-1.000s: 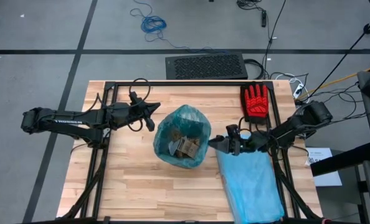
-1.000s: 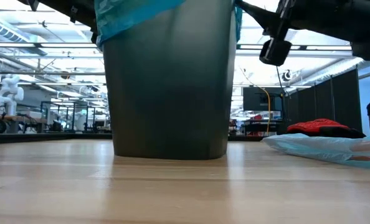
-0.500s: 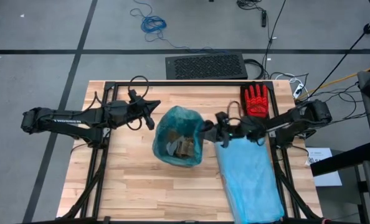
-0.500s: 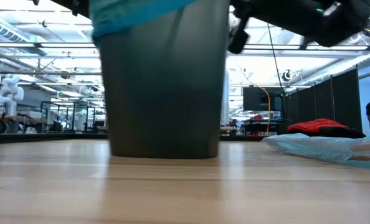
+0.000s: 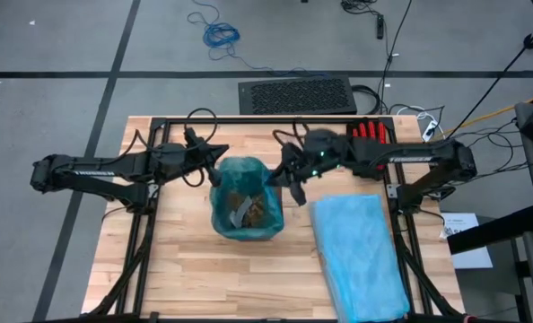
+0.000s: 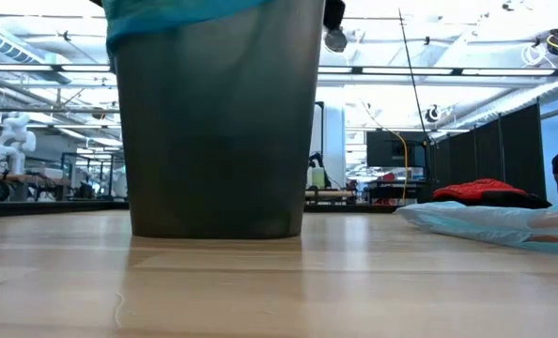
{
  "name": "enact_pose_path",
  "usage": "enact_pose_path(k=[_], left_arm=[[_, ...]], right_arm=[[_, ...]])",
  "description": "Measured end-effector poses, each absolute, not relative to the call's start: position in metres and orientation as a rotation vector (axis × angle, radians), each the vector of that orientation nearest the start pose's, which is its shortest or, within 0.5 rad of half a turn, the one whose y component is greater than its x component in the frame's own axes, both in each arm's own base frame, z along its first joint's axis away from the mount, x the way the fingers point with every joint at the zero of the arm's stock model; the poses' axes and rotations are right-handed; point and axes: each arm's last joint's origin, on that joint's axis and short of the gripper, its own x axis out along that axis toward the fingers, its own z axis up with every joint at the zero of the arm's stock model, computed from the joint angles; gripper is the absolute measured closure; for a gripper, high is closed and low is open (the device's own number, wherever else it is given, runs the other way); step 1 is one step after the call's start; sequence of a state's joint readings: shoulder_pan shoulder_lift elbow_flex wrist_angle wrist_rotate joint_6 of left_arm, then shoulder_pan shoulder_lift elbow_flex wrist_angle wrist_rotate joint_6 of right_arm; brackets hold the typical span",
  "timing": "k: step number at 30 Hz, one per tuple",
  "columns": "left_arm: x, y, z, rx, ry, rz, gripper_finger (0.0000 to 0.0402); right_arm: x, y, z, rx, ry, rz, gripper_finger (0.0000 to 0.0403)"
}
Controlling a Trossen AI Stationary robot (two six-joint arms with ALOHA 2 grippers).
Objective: Place trash/remove bag and relplace
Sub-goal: Remove the trash bag from the bin
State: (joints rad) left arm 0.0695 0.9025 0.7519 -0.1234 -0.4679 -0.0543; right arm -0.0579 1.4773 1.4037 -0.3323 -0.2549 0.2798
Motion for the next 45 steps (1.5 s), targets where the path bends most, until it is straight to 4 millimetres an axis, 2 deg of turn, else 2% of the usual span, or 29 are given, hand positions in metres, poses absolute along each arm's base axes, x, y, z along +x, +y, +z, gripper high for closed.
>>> enact_pose_path(k=[3,7,13,17,20,23,27,35,40,45], left_arm=[[0.195,0.028,0.315,0.023,0.243,0.547,0.0401],[0.195,0.030,0.328,0.044,0.216,0.515,0.0401],[0.195,0.032,0.349,0.069,0.163,0.349,0.0394],[0.193,0.034,0.365,0.052,0.107,0.157,0.0362],[0.196,0.039,0.371,0.042,0.121,0.084,0.0331],[0.200,0.051,0.370,0.059,0.178,0.113,0.0308],[0.204,0.069,0.367,0.122,0.217,0.130,0.0303],[0.217,0.103,0.351,-0.017,0.287,-0.183,0.0338],[0.234,0.107,0.339,-0.079,0.272,-0.412,0.0359],[0.243,0.107,0.339,-0.091,0.226,-0.521,0.0354]], right_arm=[[0.324,-0.019,0.400,0.248,0.443,0.097,0.0403],[0.316,-0.029,0.422,0.180,0.443,0.074,0.0403],[0.312,-0.040,0.422,0.140,0.484,0.056,0.0403],[0.317,-0.041,0.416,0.125,0.503,0.123,0.0403],[0.326,-0.040,0.409,0.117,0.515,0.188,0.0403],[0.332,-0.039,0.402,0.110,0.526,0.258,0.0403],[0.337,-0.037,0.400,0.104,0.510,0.331,0.0403],[0.343,-0.036,0.400,0.077,0.457,0.429,0.0403],[0.343,-0.036,0.400,0.060,0.447,0.447,0.0403],[0.343,-0.036,0.400,0.041,0.443,0.452,0.0403]])
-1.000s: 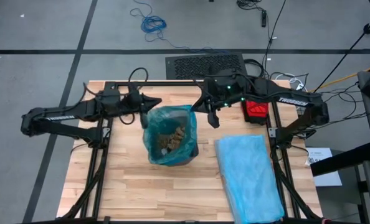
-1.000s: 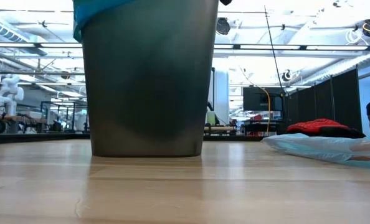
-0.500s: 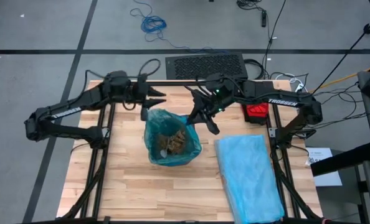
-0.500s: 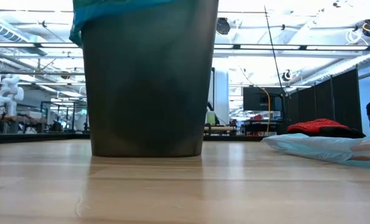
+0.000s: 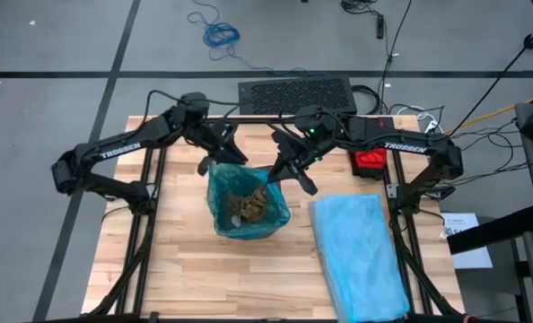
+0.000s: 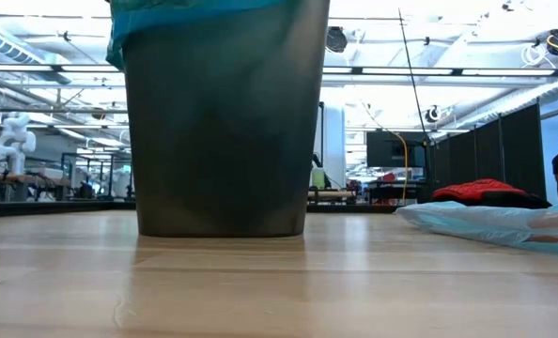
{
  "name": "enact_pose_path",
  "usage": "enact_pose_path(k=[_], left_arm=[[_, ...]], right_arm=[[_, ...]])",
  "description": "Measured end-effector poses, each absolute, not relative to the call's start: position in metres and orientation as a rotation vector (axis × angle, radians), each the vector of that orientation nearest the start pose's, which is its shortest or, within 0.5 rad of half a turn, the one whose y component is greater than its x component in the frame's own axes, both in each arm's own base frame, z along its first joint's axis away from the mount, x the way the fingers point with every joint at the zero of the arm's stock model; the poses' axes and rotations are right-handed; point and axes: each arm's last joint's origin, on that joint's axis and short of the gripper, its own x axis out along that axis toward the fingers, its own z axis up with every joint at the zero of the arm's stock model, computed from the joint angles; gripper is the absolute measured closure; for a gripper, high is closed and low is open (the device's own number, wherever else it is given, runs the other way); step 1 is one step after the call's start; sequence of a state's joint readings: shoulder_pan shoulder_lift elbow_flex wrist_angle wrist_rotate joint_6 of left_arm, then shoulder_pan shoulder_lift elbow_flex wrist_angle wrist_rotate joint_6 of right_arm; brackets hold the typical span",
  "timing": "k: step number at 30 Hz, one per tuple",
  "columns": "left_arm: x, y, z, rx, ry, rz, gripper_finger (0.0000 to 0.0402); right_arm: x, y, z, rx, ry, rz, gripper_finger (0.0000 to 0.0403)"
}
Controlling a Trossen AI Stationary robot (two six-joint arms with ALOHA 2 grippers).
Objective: Place trash/remove bag and relplace
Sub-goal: Remove the trash bag from the bin
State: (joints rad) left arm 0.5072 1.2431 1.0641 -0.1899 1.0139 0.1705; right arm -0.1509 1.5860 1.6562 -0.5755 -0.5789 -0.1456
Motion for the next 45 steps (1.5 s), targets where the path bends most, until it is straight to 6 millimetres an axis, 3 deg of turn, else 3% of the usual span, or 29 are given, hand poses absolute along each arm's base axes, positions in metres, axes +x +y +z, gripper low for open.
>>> enact_pose_path(k=[13,19,22,26,32,40,45], left_arm=[[0.258,0.101,0.328,-0.140,0.249,-0.594,0.0281],[0.265,0.091,0.324,-0.097,0.254,-0.620,0.0276],[0.270,0.087,0.325,-0.050,0.259,-0.535,0.0277],[0.275,0.081,0.327,0.004,0.278,-0.380,0.0300],[0.277,0.068,0.332,0.045,0.248,-0.356,0.0392],[0.252,0.063,0.358,0.149,0.214,-0.104,0.0400],[0.230,0.059,0.373,0.201,0.196,0.037,0.0401]], right_arm=[[0.343,-0.036,0.400,0.023,0.433,0.456,0.0403],[0.344,-0.036,0.401,0.011,0.427,0.457,0.0403],[0.344,-0.036,0.401,0.010,0.426,0.458,0.0403],[0.344,-0.036,0.401,0.010,0.427,0.457,0.0403],[0.343,-0.037,0.400,-0.004,0.436,0.441,0.0403],[0.341,-0.040,0.395,-0.054,0.505,0.309,0.0403],[0.342,-0.046,0.395,-0.121,0.526,0.133,0.0403]])
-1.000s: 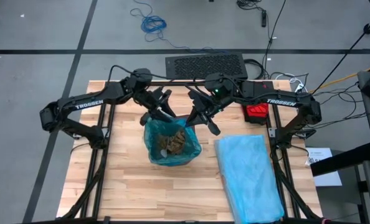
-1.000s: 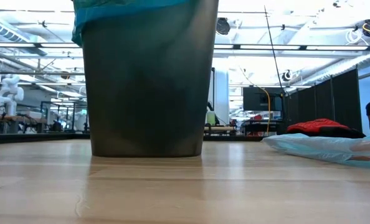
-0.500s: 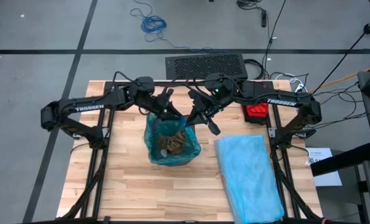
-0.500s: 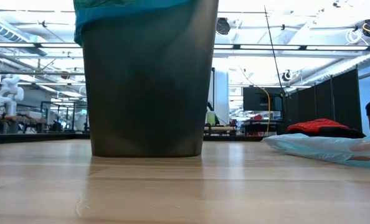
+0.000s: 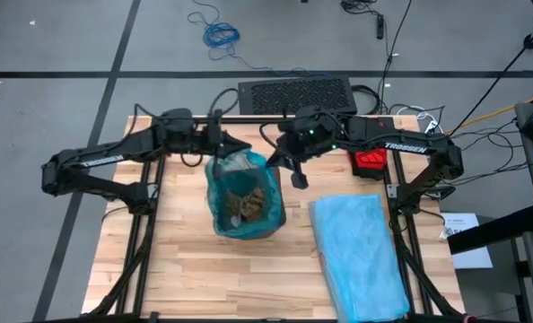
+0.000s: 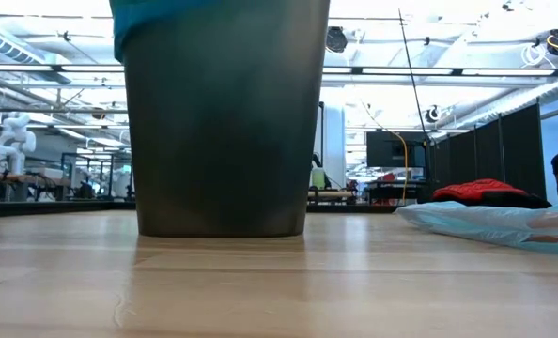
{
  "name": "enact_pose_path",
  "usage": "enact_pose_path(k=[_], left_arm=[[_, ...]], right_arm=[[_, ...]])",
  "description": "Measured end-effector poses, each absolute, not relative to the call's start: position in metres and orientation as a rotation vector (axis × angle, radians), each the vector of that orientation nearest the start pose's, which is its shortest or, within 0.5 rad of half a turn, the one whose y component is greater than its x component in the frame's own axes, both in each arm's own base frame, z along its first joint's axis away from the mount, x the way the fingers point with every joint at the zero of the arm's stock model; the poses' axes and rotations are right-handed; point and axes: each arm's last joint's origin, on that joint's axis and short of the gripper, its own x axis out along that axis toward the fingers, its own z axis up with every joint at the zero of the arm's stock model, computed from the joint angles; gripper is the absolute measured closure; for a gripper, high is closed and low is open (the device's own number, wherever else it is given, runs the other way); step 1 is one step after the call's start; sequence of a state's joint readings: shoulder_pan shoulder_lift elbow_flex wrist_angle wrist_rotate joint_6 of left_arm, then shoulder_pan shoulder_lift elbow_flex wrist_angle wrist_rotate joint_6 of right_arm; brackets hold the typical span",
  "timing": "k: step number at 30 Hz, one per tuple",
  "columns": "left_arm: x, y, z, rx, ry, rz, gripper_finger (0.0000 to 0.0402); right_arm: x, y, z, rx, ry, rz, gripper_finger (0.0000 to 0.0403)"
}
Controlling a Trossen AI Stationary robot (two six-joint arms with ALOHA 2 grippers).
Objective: Place trash/remove bag and relplace
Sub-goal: Remove the trash bag from the bin
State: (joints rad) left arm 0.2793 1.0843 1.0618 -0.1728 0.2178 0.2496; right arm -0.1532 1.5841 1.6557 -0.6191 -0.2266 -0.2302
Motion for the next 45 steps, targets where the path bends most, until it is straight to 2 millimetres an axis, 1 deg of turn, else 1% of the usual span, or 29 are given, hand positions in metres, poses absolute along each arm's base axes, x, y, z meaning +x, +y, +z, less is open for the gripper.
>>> enact_pose_path(k=[5,9,12,14,18,23,26,28,32,37,40,45], left_arm=[[0.219,0.055,0.380,0.245,0.187,0.151,0.0401],[0.216,0.052,0.379,0.304,0.243,0.298,0.0401],[0.215,0.051,0.374,0.327,0.311,0.389,0.0401],[0.215,0.049,0.372,0.334,0.347,0.410,0.0401],[0.214,0.046,0.369,0.350,0.378,0.439,0.0401],[0.213,0.046,0.367,0.369,0.413,0.460,0.0401],[0.213,0.046,0.366,0.373,0.425,0.481,0.0401],[0.213,0.047,0.366,0.376,0.431,0.500,0.0401],[0.211,0.047,0.365,0.383,0.455,0.537,0.0401],[0.211,0.048,0.364,0.387,0.471,0.551,0.0402],[0.211,0.048,0.364,0.387,0.471,0.553,0.0401],[0.210,0.048,0.364,0.389,0.475,0.567,0.0401]], right_arm=[[0.344,-0.053,0.398,-0.183,0.512,-0.077,0.0403],[0.345,-0.057,0.401,-0.254,0.504,-0.198,0.0403],[0.345,-0.056,0.401,-0.327,0.517,-0.196,0.0397],[0.345,-0.051,0.400,-0.370,0.530,-0.174,0.0381],[0.347,-0.033,0.400,-0.471,0.535,-0.137,0.0324],[0.344,-0.005,0.404,-0.659,0.557,-0.208,0.0241],[0.343,0.015,0.405,-0.761,0.569,-0.220,0.0207],[0.341,0.030,0.403,-0.809,0.580,-0.176,0.0194],[0.332,0.059,0.395,-0.883,0.643,-0.065,0.0185],[0.322,0.090,0.385,-0.922,0.669,0.033,0.0190],[0.321,0.106,0.372,-0.992,0.651,0.041,0.0195],[0.328,0.124,0.334,-1.198,0.624,-0.013,0.0197]])
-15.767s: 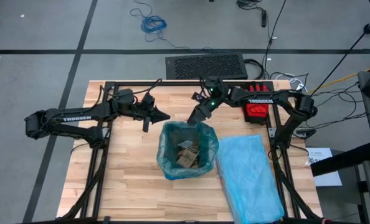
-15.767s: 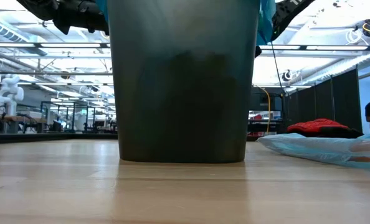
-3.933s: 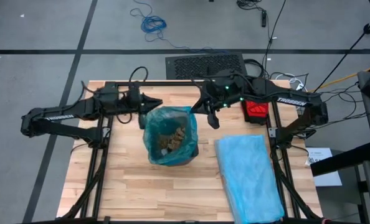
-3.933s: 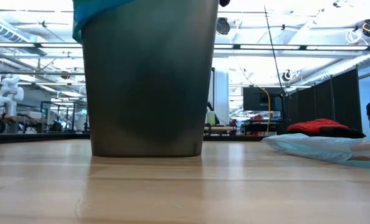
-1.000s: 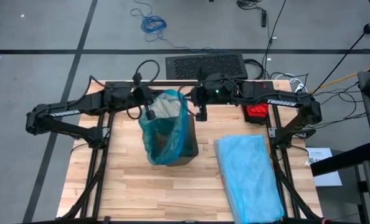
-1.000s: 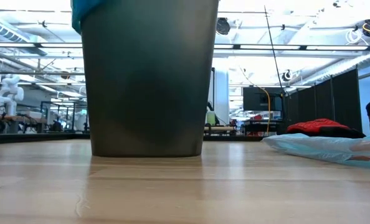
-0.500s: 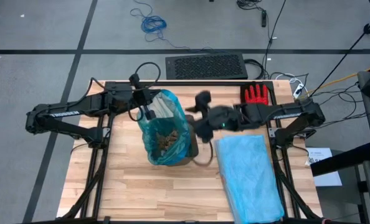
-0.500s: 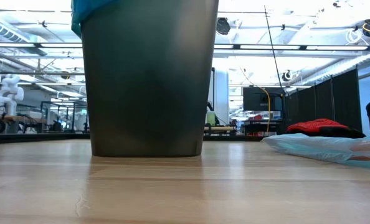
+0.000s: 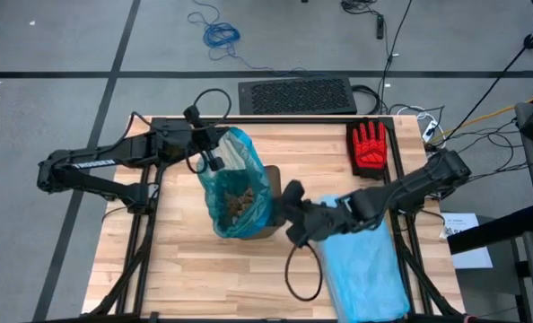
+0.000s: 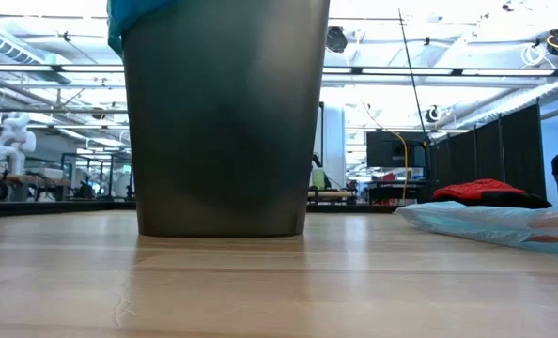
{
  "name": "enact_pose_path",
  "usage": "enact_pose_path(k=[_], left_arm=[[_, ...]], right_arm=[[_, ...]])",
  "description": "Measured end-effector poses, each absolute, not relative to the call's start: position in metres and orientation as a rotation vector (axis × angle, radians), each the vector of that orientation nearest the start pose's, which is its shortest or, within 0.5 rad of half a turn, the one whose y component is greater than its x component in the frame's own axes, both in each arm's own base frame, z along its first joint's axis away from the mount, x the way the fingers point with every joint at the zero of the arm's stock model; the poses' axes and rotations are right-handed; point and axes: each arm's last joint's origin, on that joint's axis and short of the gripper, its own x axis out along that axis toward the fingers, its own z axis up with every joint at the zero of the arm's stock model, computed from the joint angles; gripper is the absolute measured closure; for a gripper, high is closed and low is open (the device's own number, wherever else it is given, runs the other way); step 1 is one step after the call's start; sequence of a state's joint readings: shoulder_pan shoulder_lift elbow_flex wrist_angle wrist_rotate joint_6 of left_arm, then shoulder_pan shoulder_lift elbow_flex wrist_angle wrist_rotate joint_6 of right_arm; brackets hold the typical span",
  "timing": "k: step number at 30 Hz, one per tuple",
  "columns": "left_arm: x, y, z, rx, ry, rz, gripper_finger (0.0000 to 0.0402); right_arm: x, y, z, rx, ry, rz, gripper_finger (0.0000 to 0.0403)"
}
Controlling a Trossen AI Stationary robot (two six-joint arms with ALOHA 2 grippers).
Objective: Place trash/remove bag and relplace
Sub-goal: Remove the trash bag from the bin
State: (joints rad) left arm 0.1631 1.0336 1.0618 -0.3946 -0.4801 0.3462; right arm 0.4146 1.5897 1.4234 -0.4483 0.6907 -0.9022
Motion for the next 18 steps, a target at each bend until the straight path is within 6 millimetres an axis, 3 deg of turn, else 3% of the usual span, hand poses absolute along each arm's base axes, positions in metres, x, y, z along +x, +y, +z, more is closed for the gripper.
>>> enact_pose_path(k=[5,11,14,18], left_arm=[[0.210,0.048,0.364,0.389,0.476,0.567,0.0402],[0.210,0.048,0.364,0.389,0.476,0.567,0.0402],[0.210,0.048,0.364,0.389,0.476,0.567,0.0402],[0.210,0.048,0.363,0.389,0.479,0.567,0.0402]], right_arm=[[0.338,0.132,0.311,-1.336,0.557,-0.070,0.0198],[0.355,0.128,0.300,-1.409,0.547,-0.109,0.0215],[0.361,0.125,0.301,-1.436,0.521,-0.135,0.0257],[0.364,0.125,0.315,-1.458,0.446,-0.231,0.0355]])
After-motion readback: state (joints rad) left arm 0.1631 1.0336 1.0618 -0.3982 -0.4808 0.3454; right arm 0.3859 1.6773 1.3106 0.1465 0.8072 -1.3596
